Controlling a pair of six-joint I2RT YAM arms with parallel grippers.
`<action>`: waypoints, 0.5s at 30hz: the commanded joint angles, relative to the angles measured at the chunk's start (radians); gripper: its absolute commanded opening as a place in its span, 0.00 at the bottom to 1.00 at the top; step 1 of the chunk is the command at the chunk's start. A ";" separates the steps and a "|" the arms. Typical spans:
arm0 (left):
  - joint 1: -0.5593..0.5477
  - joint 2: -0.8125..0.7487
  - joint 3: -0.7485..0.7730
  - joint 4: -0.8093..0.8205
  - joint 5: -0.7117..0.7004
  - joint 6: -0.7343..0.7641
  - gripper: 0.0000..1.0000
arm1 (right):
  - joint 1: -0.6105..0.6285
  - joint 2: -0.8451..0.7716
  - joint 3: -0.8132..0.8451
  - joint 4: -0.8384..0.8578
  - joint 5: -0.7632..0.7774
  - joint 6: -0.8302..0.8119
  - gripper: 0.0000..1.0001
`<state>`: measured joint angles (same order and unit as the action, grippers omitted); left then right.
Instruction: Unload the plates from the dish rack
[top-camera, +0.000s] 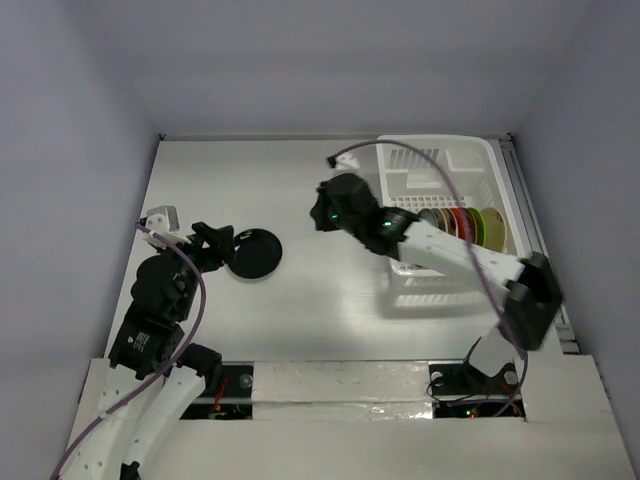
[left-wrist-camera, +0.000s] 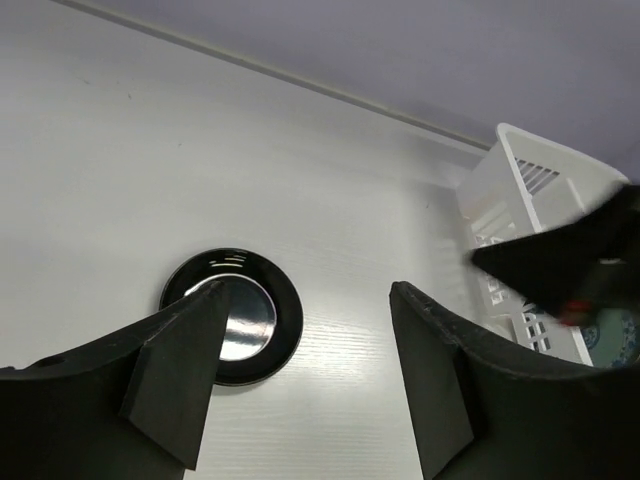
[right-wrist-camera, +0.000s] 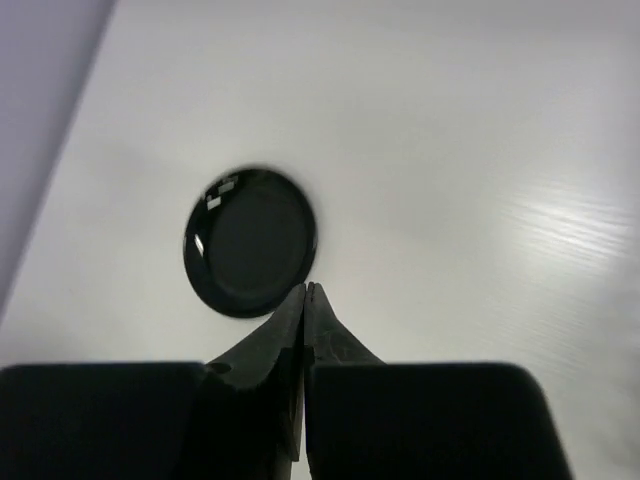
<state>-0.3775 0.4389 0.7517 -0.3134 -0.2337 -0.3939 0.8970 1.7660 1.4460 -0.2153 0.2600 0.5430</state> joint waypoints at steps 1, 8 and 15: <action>0.006 0.011 -0.012 0.050 0.020 0.004 0.62 | -0.093 -0.314 -0.154 -0.016 0.194 -0.052 0.00; 0.015 0.023 -0.012 0.054 0.030 0.010 0.00 | -0.305 -0.712 -0.406 -0.277 0.363 -0.049 0.00; 0.015 0.032 -0.011 0.046 0.025 0.006 0.14 | -0.417 -0.631 -0.328 -0.493 0.351 -0.121 0.33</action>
<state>-0.3664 0.4675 0.7456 -0.3038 -0.2104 -0.3904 0.5121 1.0687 1.0767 -0.5743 0.5919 0.4713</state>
